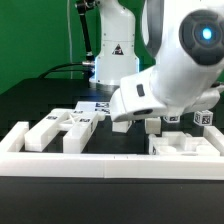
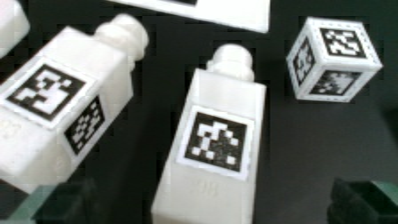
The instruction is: Assemble chair
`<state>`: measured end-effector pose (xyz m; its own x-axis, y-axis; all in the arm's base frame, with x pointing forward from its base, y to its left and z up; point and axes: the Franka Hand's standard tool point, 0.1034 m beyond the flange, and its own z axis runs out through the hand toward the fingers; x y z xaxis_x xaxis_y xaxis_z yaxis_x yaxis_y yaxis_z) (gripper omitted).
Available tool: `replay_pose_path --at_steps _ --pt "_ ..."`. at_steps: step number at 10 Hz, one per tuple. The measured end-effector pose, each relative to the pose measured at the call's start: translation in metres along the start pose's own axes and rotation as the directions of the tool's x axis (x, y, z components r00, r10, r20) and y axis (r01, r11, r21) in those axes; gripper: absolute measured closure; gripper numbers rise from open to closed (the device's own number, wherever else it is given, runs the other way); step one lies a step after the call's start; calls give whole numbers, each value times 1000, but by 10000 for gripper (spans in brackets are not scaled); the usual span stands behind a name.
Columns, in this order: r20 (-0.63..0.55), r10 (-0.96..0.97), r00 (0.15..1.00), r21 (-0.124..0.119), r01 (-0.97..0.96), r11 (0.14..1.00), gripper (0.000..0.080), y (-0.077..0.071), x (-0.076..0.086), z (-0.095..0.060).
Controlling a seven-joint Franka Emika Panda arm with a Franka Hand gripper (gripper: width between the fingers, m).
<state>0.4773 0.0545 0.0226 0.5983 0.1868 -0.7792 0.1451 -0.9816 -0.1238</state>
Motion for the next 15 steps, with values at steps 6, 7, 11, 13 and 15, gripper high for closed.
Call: replay_pose_path --at_steps 6,7,11,13,15 --pt "9 104 995 -4 -104 995 150 -1 5 12" --pt "2 98 995 -2 -98 995 150 0 8 14" --pt "-16 93 996 -4 -93 996 369 0 12 14" --pt "-16 92 996 -4 -92 996 511 0 12 14" --pt "-16 91 996 -4 -91 996 511 0 12 14"
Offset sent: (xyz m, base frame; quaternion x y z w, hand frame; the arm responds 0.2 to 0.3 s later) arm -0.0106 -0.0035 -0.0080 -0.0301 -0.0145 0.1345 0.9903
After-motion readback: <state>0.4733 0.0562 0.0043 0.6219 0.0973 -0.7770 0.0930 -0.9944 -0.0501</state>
